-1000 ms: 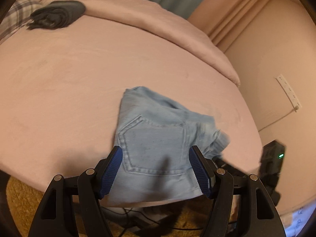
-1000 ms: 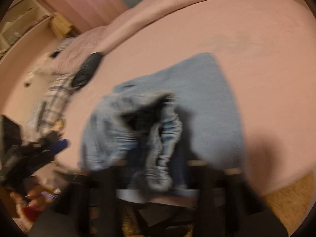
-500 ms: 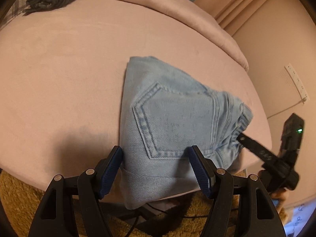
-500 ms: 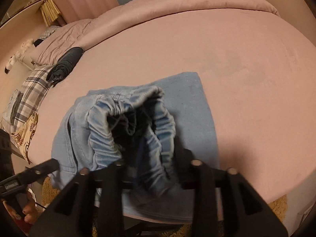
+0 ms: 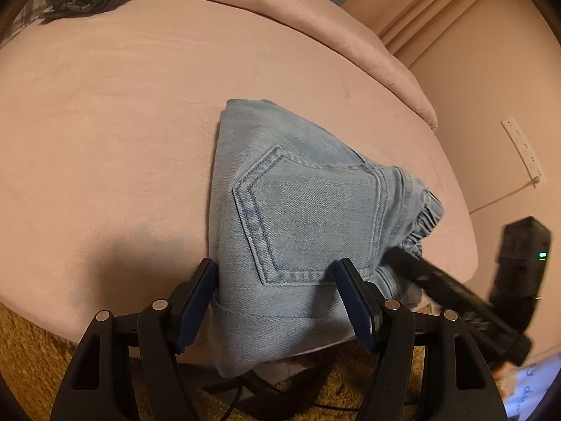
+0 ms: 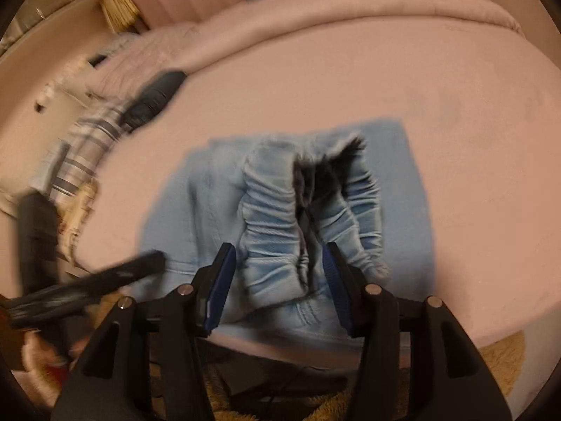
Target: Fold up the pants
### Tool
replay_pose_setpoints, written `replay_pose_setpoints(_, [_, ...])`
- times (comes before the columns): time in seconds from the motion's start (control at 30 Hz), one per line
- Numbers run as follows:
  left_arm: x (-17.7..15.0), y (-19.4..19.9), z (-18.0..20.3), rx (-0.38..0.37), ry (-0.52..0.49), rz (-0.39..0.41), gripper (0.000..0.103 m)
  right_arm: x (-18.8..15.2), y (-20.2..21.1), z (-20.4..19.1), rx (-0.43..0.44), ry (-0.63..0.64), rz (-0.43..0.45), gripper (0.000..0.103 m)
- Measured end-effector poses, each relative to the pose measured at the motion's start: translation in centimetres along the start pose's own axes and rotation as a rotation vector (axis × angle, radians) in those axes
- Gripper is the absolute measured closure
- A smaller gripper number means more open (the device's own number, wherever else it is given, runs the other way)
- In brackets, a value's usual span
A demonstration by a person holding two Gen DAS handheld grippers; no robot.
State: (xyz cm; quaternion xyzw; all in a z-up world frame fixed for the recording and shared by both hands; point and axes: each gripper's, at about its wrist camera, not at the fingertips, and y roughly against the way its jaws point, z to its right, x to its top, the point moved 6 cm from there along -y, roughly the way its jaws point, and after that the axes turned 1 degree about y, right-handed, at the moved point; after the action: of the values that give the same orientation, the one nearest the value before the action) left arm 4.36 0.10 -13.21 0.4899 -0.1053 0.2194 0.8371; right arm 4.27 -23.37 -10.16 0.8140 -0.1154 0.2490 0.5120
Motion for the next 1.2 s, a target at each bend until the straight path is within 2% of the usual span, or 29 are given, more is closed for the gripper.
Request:
replay_pose_setpoints(0.03, [0.0,0.1,0.0,0.007,-0.003,0.002,0.035,-0.2,-0.7,-0.3,0.026,0.009,-0.003,0.060])
replay_pose_setpoints(0.07, [0.1,0.1,0.2,0.011,-0.007,0.001,0.035,-0.3,-1.2,-0.5,0.023,0.016,-0.006,0.067])
replay_pose_setpoints(0.1, [0.1,0.2,0.2,0.007,-0.009,0.000,0.035,-0.2,-1.4,-0.6,0.000,0.026,0.012,0.069])
replay_pose_setpoints(0.2, [0.7,1.6,0.6,-0.023,-0.013,0.035,0.035,0.6,0.8,-0.5,-0.024,0.022,0.093,0.071])
replay_pose_setpoints(0.27, [1.2,2.4,0.7,-0.022,-0.019,0.066,0.035,1.7,3.6,-0.1,-0.037,0.016,0.176,0.071])
replay_pose_setpoints(0.33, [1.6,2.5,0.6,-0.014,-0.025,0.089,0.035,2.2,5.4,0.7,-0.050,0.023,0.202,0.071])
replay_pose_setpoints(0.4, [1.6,1.6,0.0,0.032,-0.017,0.076,0.035,2.1,4.8,1.4,-0.077,0.044,0.166,0.070])
replay_pose_setpoints(0.5, [0.9,-0.3,-1.0,0.102,-0.011,0.031,0.035,0.6,1.5,2.9,-0.136,0.054,0.039,0.070])
replay_pose_setpoints(0.57, [0.3,-1.4,-1.5,0.142,-0.021,0.001,0.035,0.3,1.1,2.7,-0.175,0.081,0.065,0.070])
replay_pose_setpoints(0.67, [0.2,-1.7,-1.5,0.148,-0.028,0.024,0.035,0.8,1.4,2.6,-0.161,0.059,0.053,0.064])
replay_pose_setpoints(0.73, [0.2,-1.6,-1.4,0.152,-0.037,0.025,0.035,1.2,1.8,2.9,-0.158,0.023,0.042,0.055])
replay_pose_setpoints(0.83, [0.3,-1.6,-1.6,0.153,-0.032,0.030,0.035,1.9,3.1,2.9,-0.172,0.010,0.085,0.042])
replay_pose_setpoints(0.9, [0.4,-1.7,-1.6,0.157,-0.036,0.032,0.035,2.4,3.1,3.0,-0.149,0.006,0.098,0.034])
replay_pose_setpoints(1.03, [0.1,-1.5,-1.2,0.158,-0.040,0.033,0.035,2.2,1.0,4.3,-0.057,-0.049,0.036,0.034])
replay_pose_setpoints(1.1, [-0.1,-1.5,-0.9,0.153,-0.045,0.032,0.035,2.0,-0.7,4.8,0.027,-0.103,0.012,0.035])
replay_pose_setpoints(1.13, [-0.1,-1.5,-0.8,0.151,-0.047,0.033,0.035,2.0,-1.2,5.0,0.071,-0.132,0.025,0.037])
replay_pose_setpoints(1.17, [-0.1,-1.4,-0.7,0.147,-0.051,0.032,0.035,1.8,-1.2,5.2,0.086,-0.137,0.038,0.045])
replay_pose_setpoints(1.2, [-0.2,-1.3,-0.7,0.145,-0.055,0.030,0.035,1.8,-1.2,5.1,0.084,-0.129,0.049,0.058])
